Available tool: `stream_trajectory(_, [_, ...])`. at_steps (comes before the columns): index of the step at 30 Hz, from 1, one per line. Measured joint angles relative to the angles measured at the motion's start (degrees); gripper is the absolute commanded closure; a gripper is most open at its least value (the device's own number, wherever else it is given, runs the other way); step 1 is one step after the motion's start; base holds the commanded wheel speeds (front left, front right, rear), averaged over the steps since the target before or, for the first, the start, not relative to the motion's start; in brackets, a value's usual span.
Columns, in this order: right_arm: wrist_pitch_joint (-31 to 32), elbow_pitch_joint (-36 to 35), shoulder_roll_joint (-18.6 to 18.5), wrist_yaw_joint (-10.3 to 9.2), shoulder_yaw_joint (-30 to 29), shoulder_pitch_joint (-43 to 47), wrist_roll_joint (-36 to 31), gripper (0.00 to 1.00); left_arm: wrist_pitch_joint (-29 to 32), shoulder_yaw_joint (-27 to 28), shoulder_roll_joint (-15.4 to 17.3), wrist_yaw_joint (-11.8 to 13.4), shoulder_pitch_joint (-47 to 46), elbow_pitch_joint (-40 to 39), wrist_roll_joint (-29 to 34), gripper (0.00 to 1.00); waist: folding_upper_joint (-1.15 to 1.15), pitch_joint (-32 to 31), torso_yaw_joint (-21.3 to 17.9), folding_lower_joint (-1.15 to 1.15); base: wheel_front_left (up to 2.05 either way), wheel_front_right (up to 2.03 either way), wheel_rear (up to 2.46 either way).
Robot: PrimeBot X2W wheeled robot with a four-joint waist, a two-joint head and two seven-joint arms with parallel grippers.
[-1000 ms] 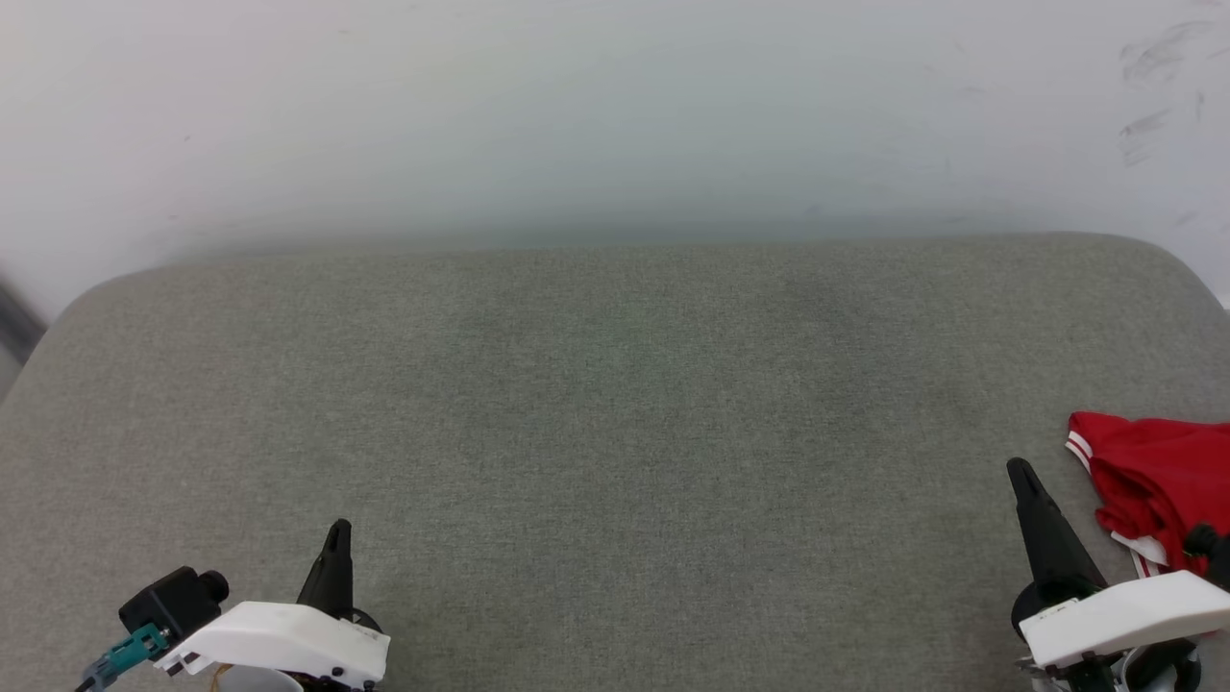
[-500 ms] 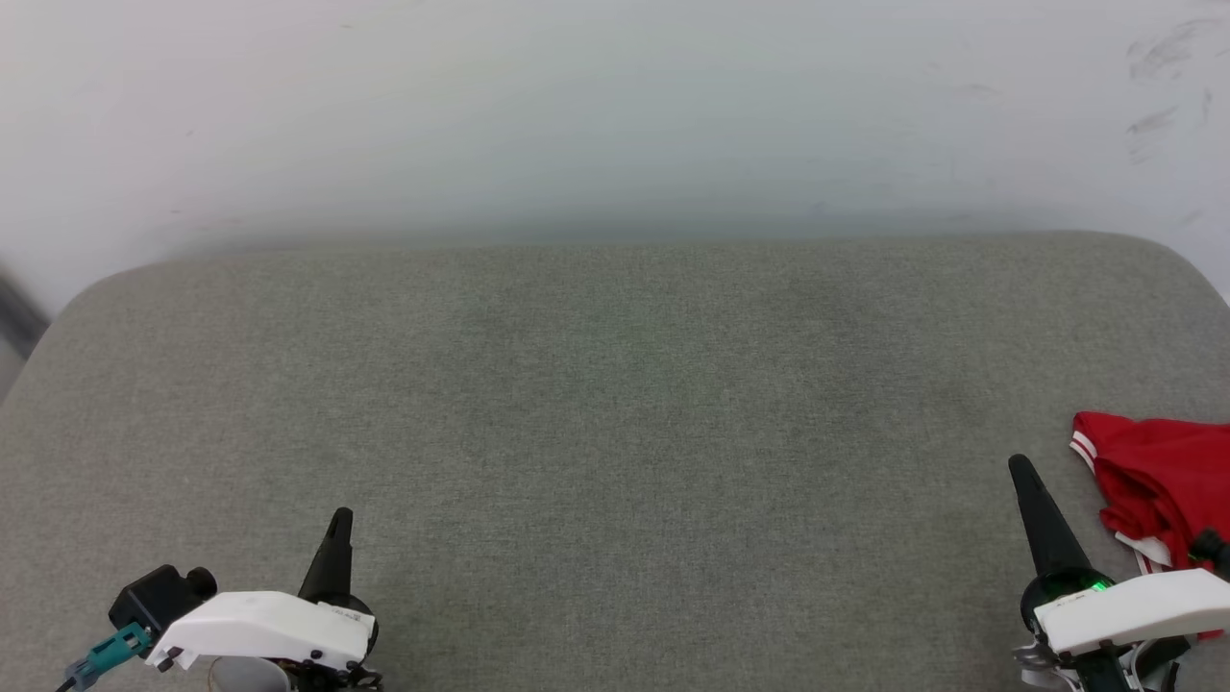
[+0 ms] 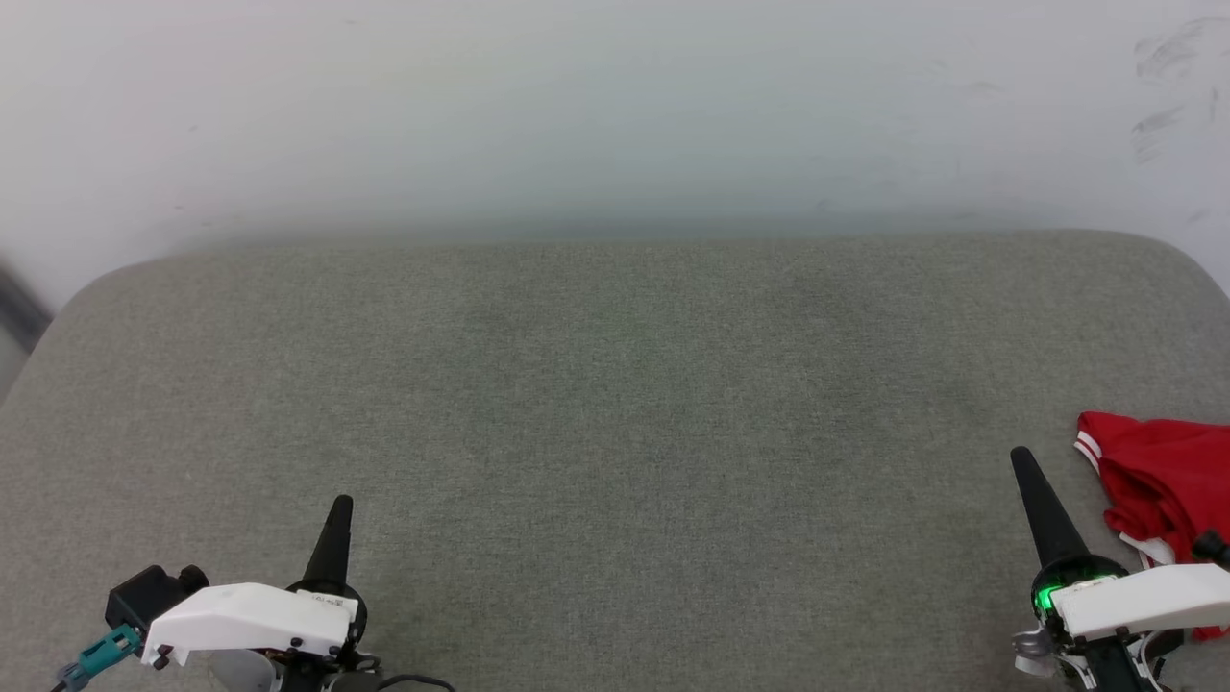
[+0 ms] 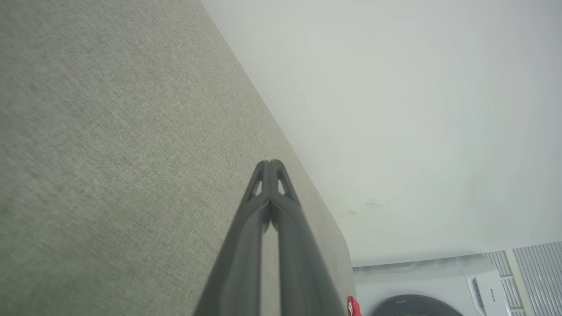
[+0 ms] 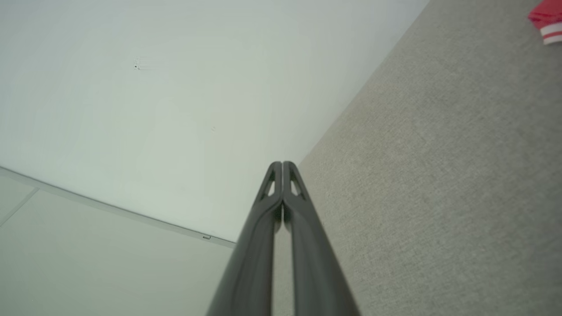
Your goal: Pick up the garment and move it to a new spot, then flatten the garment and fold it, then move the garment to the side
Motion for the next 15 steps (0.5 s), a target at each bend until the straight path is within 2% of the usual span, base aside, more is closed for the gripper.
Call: stream_trajectory(15, [0.3,2.0,0.1,0.0,-0.3,-1.4,8.0,1.0,2.2,2.8,-1.9,-2.3,-1.0,0.9,-6.0,1.0,0.0,0.3,0.3,0.0,0.0,0.0,0.0])
